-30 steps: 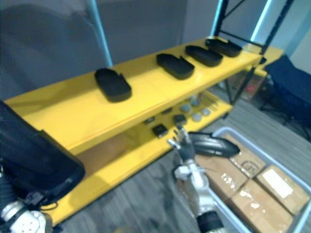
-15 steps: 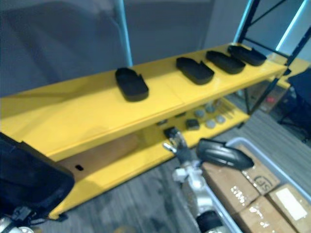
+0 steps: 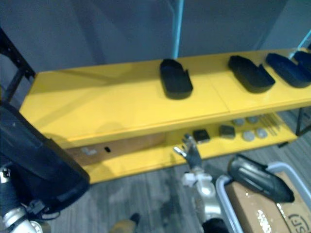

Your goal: Walk over and take plastic housings, then place them on the shelf

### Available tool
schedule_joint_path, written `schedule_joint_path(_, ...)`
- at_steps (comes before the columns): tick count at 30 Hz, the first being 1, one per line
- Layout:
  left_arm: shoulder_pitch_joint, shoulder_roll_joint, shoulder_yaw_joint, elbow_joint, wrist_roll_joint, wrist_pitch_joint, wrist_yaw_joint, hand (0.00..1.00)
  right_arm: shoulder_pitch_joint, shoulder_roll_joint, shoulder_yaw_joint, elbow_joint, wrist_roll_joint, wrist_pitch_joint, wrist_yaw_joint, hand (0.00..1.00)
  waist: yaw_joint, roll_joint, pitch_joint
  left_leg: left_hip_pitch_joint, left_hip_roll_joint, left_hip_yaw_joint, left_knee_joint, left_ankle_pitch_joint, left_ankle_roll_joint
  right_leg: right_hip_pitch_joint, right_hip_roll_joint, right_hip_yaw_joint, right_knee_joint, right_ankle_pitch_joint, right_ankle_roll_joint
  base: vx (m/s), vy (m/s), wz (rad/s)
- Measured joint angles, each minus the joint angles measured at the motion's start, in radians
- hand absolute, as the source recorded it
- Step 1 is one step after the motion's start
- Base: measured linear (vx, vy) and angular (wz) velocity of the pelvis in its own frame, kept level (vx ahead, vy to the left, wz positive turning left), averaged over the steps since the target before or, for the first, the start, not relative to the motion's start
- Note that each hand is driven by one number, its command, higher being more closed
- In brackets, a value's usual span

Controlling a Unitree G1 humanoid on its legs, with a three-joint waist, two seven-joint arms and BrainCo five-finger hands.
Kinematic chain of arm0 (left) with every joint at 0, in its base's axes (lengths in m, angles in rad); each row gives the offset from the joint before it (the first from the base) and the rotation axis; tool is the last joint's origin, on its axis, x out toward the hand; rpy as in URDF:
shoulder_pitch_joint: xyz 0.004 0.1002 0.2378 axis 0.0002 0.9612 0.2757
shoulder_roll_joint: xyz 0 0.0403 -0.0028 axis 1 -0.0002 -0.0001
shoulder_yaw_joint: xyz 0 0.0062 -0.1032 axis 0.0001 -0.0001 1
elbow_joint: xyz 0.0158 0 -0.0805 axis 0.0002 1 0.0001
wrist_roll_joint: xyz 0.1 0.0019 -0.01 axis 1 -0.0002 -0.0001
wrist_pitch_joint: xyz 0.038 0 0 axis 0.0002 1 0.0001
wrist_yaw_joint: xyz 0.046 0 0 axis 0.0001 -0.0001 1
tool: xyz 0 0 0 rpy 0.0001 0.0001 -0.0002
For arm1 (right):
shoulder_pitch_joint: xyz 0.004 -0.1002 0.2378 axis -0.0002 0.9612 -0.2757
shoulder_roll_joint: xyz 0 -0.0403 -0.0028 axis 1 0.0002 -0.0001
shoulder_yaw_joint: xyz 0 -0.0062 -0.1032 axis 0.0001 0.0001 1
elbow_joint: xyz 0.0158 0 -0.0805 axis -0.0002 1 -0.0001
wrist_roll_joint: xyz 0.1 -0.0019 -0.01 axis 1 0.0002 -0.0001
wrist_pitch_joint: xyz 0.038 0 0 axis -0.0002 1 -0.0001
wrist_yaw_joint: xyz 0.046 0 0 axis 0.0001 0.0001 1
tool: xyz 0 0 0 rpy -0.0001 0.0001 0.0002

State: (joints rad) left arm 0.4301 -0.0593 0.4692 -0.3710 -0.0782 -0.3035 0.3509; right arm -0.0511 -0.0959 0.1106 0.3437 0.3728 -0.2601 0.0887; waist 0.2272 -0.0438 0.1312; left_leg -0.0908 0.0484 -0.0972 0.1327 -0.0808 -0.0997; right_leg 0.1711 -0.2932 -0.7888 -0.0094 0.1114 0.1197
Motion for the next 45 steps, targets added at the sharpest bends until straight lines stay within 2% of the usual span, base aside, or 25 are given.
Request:
schedule_joint_path(1, -0.003, 0.017, -0.016, 0.0, 0.001, 0.0, -0.001, 1.0, 0.003, -0.006, 0.0, -0.006, 0.0, 0.0, 0.0, 0.0, -0.007, 0.0, 0.004, -0.014, -0.002, -0.007, 0.0, -0.002, -0.001, 0.0, -0.001, 0.003, 0.005, -0.013, 0.009, 0.0, -0.006, 0.19)
schedule_joint_path(4, -0.04, 0.062, -0.044, 0.003, 0.003, -0.002, -0.011, 1.0, 0.017, -0.011, -0.002, -0.011, 0.0, -0.001, -0.004, 0.0, -0.03, 0.005, 0.018, -0.02, -0.006, -0.065, -0.006, 0.003, -0.005, 0.001, -0.002, 0.09, 0.063, -0.068, -0.018, 0.04, 0.065, 0.57)
schedule_joint_path(6, -0.079, 0.103, -0.081, 0.008, 0.005, -0.013, -0.033, 1.0, 0.045, -0.012, -0.005, -0.015, -0.006, -0.014, -0.029, 0.0, -0.046, 0.004, 0.021, -0.024, -0.009, -0.141, -0.036, 0.037, -0.015, -0.001, 0.0, 0.191, 0.131, -0.112, -0.041, 0.1, 0.162, 1.08)
schedule_joint_path(7, -0.097, 0.121, -0.096, 0.015, 0.003, -0.018, -0.048, 1.0, 0.052, -0.012, -0.012, -0.019, -0.007, -0.028, -0.045, 0.0, -0.052, 0.002, 0.026, -0.021, -0.011, -0.177, -0.054, 0.065, -0.023, -0.007, 0.0, 0.238, 0.171, -0.131, -0.035, 0.06, 0.147, 1.07)
schedule_joint_path(8, -0.11, 0.132, -0.106, 0.021, 0.002, -0.02, -0.058, 1.0, 0.053, -0.012, -0.023, -0.025, -0.008, -0.044, -0.052, 0.0, -0.052, 0.004, 0.036, -0.021, -0.011, -0.196, -0.06, 0.08, -0.029, -0.012, 0.0, 0.269, 0.207, -0.153, -0.026, 0.01, 0.076, 0.81)
schedule_joint_path(10, -0.111, 0.138, -0.109, 0.032, 0.001, -0.02, -0.061, 1.0, 0.055, -0.011, -0.033, -0.035, -0.007, -0.054, -0.055, 0.0, -0.049, 0.001, 0.042, -0.021, -0.014, -0.207, -0.056, 0.084, -0.031, -0.005, 0.0, 0.278, 0.224, -0.195, -0.037, -0.03, -0.054, 0.37)
schedule_joint_path(15, -0.112, 0.138, -0.149, 0.072, -0.003, -0.019, -0.055, 1.0, 0.084, -0.015, -0.067, -0.077, -0.034, -0.085, -0.026, 0.0, -0.059, 0.026, 0.064, -0.014, 0.012, -0.22, -0.053, 0.107, -0.063, 0.038, 0.041, 0.3, 0.187, -0.254, -0.002, -0.11, -0.119, 0.09)
schedule_joint_path(16, -0.109, 0.137, -0.149, 0.074, -0.003, -0.019, -0.051, 1.0, 0.106, -0.015, -0.069, -0.089, -0.034, -0.086, -0.001, 0.0, -0.076, 0.029, 0.069, -0.014, 0.022, -0.218, -0.054, 0.114, -0.075, 0.047, 0.054, 0.317, 0.171, -0.286, 0.021, -0.18, -0.114, -0.04)
schedule_joint_path(19, -0.103, 0.132, -0.149, 0.074, -0.002, -0.019, -0.048, 1.0, 0.133, -0.015, -0.076, -0.09, -0.033, -0.086, 0.024, 0.0, -0.083, 0.049, 0.081, -0.005, 0.051, -0.184, -0.055, 0.122, -0.075, 0.044, 0.073, 0.338, 0.172, -0.297, 0.037, -0.15, -0.055, -0.11)
schedule_joint_path(22, -0.083, 0.131, -0.144, 0.074, -0.002, -0.019, -0.042, 1.0, 0.155, -0.016, -0.08, -0.09, -0.033, -0.086, 0.041, 0.0, -0.092, 0.054, 0.081, 0.005, 0.062, -0.167, -0.055, 0.126, -0.074, 0.042, 0.075, 0.35, 0.193, -0.308, 0.044, -0.11, -0.005, -0.07)
schedule_joint_path(26, -0.073, 0.13, -0.116, 0.074, -0.012, -0.018, -0.042, 1.0, 0.155, -0.013, -0.078, -0.09, -0.049, -0.086, 0.044, 0.0, -0.093, 0.044, 0.08, 0.001, 0.057, -0.125, -0.062, 0.133, -0.063, 0.04, 0.059, 0.35, 0.193, -0.31, 0.048, -0.03, 0.039, 0.04)
schedule_joint_path(29, -0.076, 0.13, -0.096, 0.072, -0.032, -0.018, -0.053, 1.0, 0.155, -0.006, -0.079, -0.096, -0.071, -0.088, 0.035, 0.0, -0.086, 0.021, 0.068, -0.002, 0.024, -0.111, -0.072, 0.139, -0.055, 0.041, 0.025, 0.347, 0.19, -0.313, 0.052, 0.06, 0.061, 0.13)
schedule_joint_path(31, -0.082, 0.13, -0.079, 0.061, -0.031, -0.019, -0.058, 1.0, 0.155, 0.004, -0.081, -0.101, -0.073, -0.094, 0.007, 0.0, -0.08, -0.005, 0.062, -0.017, -0.014, -0.11, -0.058, 0.126, -0.039, 0.044, -0.008, 0.332, 0.19, -0.321, 0.04, 0.13, 0.059, 0.22)
schedule_joint_path(32, -0.087, 0.131, -0.079, 0.048, -0.031, -0.02, -0.065, 1.0, 0.157, 0.004, -0.086, -0.102, -0.073, -0.095, -0.007, 0.0, -0.079, -0.021, 0.069, -0.015, -0.04, -0.106, -0.039, 0.104, -0.026, 0.067, -0.027, 0.323, 0.199, -0.311, 0.022, 0.17, 0.062, 0.25)
schedule_joint_path(33, -0.093, 0.129, -0.081, 0.048, -0.03, -0.022, -0.071, 1.0, 0.157, 0.001, -0.092, -0.103, -0.074, -0.096, -0.016, 0.0, -0.078, -0.016, 0.072, -0.018, -0.045, -0.11, -0.018, 0.086, -0.027, 0.051, -0.04, 0.335, 0.263, -0.291, 0.006, 0.13, 0.167, 0.27)
schedule_joint_path(34, -0.1, 0.138, -0.077, 0.046, -0.03, -0.024, -0.073, 1.0, 0.156, 0.003, -0.092, -0.106, -0.074, -0.1, -0.03, 0.0, -0.078, -0.009, 0.068, -0.013, -0.039, -0.115, -0.002, 0.066, -0.013, -0.044, -0.065, 0.404, 0.451, -0.251, -0.051, 0.03, 0.205, 0.16)
schedule_joint_path(35, -0.1, 0.148, -0.075, 0.043, -0.029, -0.024, -0.072, 1.0, 0.154, 0.004, -0.091, -0.11, -0.075, -0.105, -0.034, 0.0, -0.076, -0.012, 0.066, -0.011, -0.039, -0.113, -0.001, 0.057, -0.009, -0.088, -0.075, 0.438, 0.519, -0.225, -0.064, -0.02, 0.244, 0.07)
schedule_joint_path(36, -0.099, 0.166, -0.075, 0.039, -0.029, -0.024, -0.066, 1.0, 0.147, 0.01, -0.092, -0.112, -0.082, -0.117, -0.046, 0.0, -0.076, -0.019, 0.064, -0.006, -0.04, -0.111, -0.003, 0.047, 0.003, -0.138, -0.086, 0.469, 0.596, -0.17, -0.081, -0.01, 0.168, -0.01)
schedule_joint_path(37, -0.098, 0.178, -0.075, 0.037, -0.029, -0.024, -0.062, 1.0, 0.14, 0.015, -0.092, -0.111, -0.09, -0.12, -0.049, 0.0, -0.076, -0.021, 0.065, 0.005, -0.039, -0.111, -0.008, 0.044, 0.009, -0.161, -0.095, 0.479, 0.639, -0.122, -0.079, 0.01, 0.2, -0.03)
schedule_joint_path(38, -0.097, 0.191, -0.076, 0.036, -0.026, -0.022, -0.056, 1.0, 0.13, 0.023, -0.096, -0.111, -0.098, -0.122, -0.051, 0.0, -0.079, -0.019, 0.066, 0.038, -0.029, -0.111, -0.028, 0.047, 0.027, -0.201, -0.102, 0.498, 0.713, -0.033, -0.085, 0.01, 0.161, -0.02)
schedule_joint_path(39, -0.105, 0.207, -0.076, 0.036, -0.026, -0.021, -0.046, 1.0, 0.124, 0.03, -0.1, -0.114, -0.115, -0.127, -0.05, 0.0, -0.085, -0.008, 0.07, 0.06, -0.005, -0.121, -0.036, 0.04, 0.038, -0.218, -0.071, 0.51, 0.73, -0.152, -0.069, 0.0, 0.128, -0.01)
schedule_joint_path(40, -0.114, 0.208, -0.077, 0.036, -0.027, -0.021, -0.04, 1.0, 0.12, 0.028, -0.101, -0.121, -0.118, -0.127, -0.049, 0.0, -0.089, -0.006, 0.069, 0.062, 0.007, -0.123, -0.036, 0.042, 0.036, -0.226, -0.045, 0.517, 0.715, -0.216, -0.07, -0.06, 0.041, 0.31)
schedule_joint_path(41, -0.149, 0.208, -0.077, 0.037, -0.029, -0.021, -0.032, 1.0, 0.117, 0.027, -0.132, -0.164, -0.133, -0.138, -0.062, 0.0, -0.109, 0.0, 0.069, 0.056, 0.027, -0.154, -0.038, 0.04, 0.032, -0.232, 0.043, 0.517, 0.585, -0.293, -0.056, -0.03, 0.01, 0.34)
schedule_joint_path(44, -0.191, 0.207, -0.085, 0.039, -0.029, -0.019, -0.023, 1.0, 0.112, 0.014, -0.174, -0.193, -0.131, -0.167, -0.087, 0.0, -0.12, -0.003, 0.068, 0.055, 0.016, -0.168, -0.039, 0.039, 0.03, -0.221, 0.097, 0.523, 0.374, -0.293, -0.035, 0.11, -0.029, 0.41)
schedule_joint_path(45, -0.201, 0.207, -0.086, 0.038, -0.029, -0.019, -0.021, 1.0, 0.108, 0.003, -0.19, -0.204, -0.13, -0.176, -0.091, 0.0, -0.125, -0.019, 0.058, 0.055, -0.009, -0.168, -0.041, 0.037, 0.027, -0.206, 0.101, 0.526, 0.29, -0.233, -0.042, 0.11, -0.068, 0.37)
